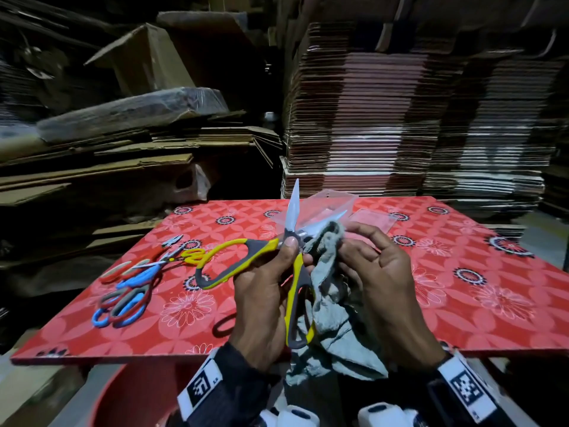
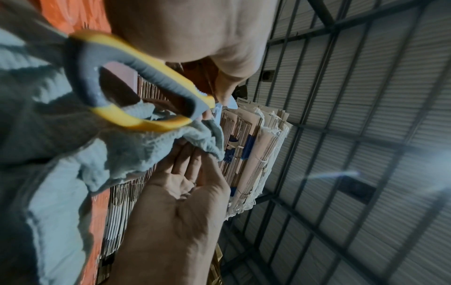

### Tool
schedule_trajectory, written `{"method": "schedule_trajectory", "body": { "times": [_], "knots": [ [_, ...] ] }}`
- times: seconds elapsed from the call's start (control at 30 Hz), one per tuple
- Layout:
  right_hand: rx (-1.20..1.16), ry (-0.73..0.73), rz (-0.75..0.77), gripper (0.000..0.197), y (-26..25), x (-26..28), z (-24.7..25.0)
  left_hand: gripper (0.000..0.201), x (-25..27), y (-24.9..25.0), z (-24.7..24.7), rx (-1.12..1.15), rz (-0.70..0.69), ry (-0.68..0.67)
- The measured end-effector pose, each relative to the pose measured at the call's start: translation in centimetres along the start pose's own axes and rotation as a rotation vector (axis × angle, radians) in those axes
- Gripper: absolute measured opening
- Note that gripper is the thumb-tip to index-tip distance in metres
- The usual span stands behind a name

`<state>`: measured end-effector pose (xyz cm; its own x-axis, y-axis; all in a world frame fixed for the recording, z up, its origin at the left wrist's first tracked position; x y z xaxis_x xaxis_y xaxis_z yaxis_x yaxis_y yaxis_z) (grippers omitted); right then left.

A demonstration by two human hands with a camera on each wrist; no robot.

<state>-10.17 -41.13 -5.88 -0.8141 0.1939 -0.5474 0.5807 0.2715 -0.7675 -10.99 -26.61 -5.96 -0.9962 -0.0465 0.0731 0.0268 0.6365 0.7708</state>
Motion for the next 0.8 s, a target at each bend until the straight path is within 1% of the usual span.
{"method": "schedule_trajectory", "body": {
  "times": [0.07, 0.17, 0.23, 0.3, 0.37, 0.47, 0.6, 0.73, 0.8],
  "knots": [
    [-0.024, 0.006, -0.011, 0.025, 0.0, 0.3, 0.0, 0.021, 0.4, -0.3, -0.1, 0.001, -0.014, -0.007],
    [0.054, 0.026, -0.021, 0.017, 0.0, 0.6, 0.0, 0.018, 1.0, -0.6, -0.4, 0.026, 0.001, -0.037],
    [0.100, 0.015, -0.027, 0.019, -0.1, 0.9, 0.0, 0.017, 1.1, -0.7, -0.6, 0.010, -0.005, -0.052],
    [0.100, 0.007, -0.016, 0.020, -0.3, 1.2, -0.1, 0.016, 1.1, -0.8, -0.8, -0.021, -0.030, -0.057],
    [0.094, 0.007, -0.002, 0.015, -0.4, 1.3, -0.2, 0.012, 1.0, -0.9, -1.1, -0.040, -0.048, -0.054],
    [0.073, 0.006, -0.020, 0.017, -0.4, 1.0, -0.6, 0.011, 0.7, -1.1, -1.3, -0.070, -0.045, -0.047],
    [-0.002, 0.030, -0.124, 0.019, -0.3, -0.1, -1.2, 0.016, 0.4, -1.3, -1.6, -0.078, 0.038, -0.055],
    [-0.096, 0.081, -0.231, 0.014, -0.3, -1.2, -1.8, 0.015, 0.0, -1.0, -1.9, -0.048, 0.062, -0.060],
    [-0.110, 0.092, -0.254, 0.014, -0.3, -1.5, -1.9, 0.014, -0.1, -0.8, -2.1, -0.034, 0.074, -0.069]
  ]
}}
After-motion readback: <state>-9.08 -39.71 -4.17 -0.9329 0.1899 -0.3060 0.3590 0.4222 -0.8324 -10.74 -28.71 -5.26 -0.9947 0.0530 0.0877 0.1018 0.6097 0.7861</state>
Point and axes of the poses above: each hand's wrist, its own x-axis away from the middle knuckle, its own z-axis out of the back of the hand, y = z × x, the point moved 1 cm from there along -x, towards the middle knuckle, and after that the axes turned 10 degrees about z, right-handed, at the moved point
